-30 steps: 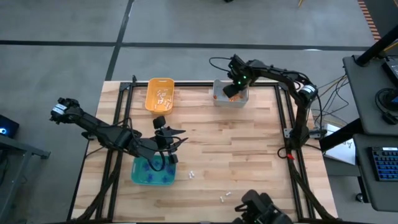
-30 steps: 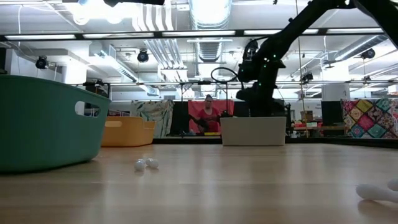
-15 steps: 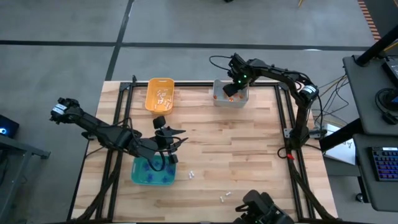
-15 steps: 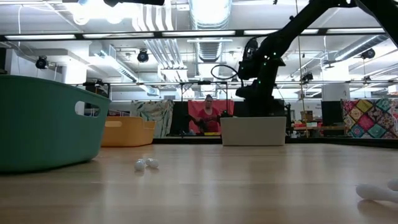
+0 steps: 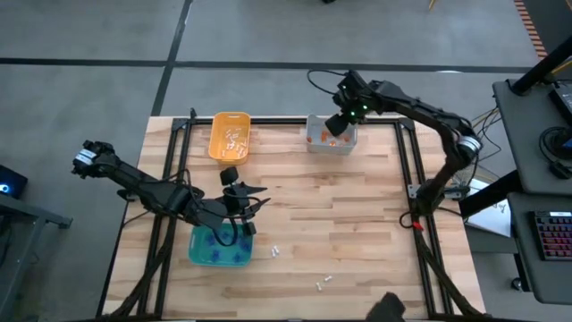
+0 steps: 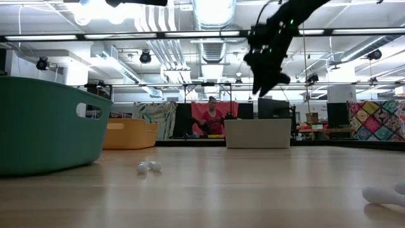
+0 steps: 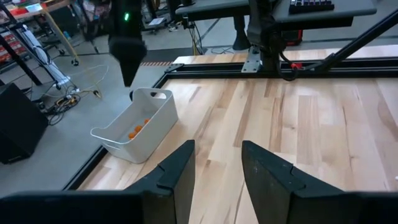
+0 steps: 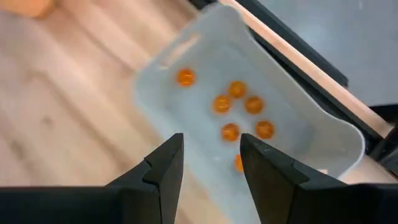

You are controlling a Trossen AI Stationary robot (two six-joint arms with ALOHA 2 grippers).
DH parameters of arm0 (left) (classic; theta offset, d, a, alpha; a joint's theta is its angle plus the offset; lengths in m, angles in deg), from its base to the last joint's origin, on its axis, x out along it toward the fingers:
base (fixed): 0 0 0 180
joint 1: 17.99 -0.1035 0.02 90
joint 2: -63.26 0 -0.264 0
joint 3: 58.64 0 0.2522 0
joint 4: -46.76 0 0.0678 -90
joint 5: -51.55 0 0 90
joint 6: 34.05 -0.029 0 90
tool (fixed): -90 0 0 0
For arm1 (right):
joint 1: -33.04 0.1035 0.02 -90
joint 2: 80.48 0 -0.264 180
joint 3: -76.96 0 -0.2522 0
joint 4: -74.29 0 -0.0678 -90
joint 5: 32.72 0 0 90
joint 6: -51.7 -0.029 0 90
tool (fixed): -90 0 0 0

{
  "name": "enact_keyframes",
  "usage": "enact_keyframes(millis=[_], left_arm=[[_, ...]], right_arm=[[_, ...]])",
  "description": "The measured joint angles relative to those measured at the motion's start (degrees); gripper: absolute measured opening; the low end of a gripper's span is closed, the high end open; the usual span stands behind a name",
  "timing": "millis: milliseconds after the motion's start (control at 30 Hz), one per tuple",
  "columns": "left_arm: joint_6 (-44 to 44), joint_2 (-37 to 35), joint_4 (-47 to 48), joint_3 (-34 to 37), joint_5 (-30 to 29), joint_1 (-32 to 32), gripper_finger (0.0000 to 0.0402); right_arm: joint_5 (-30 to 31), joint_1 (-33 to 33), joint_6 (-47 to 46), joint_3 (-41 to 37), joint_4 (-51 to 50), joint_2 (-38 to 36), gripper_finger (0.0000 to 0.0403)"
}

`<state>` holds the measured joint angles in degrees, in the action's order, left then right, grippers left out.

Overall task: Sort Halloween decoration
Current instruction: Put the white bone toy into the orange bin

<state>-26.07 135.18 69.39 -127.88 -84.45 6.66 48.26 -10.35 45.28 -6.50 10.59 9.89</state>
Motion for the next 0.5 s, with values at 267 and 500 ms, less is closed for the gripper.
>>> enact_keyframes(millis=[267,500], left_arm=[[0.23,0.00,-0.07,0.00,2.41,0.00,0.0115],[0.92,0.16,-2.05,0.00,12.15,0.00,0.0115]], right_arm=[[-0.03,9.35,0.09,0.00,-6.40,-9.61,0.0148],[0.02,20.88,-2.06,-3.33,-9.00,-17.95,0.0148]])
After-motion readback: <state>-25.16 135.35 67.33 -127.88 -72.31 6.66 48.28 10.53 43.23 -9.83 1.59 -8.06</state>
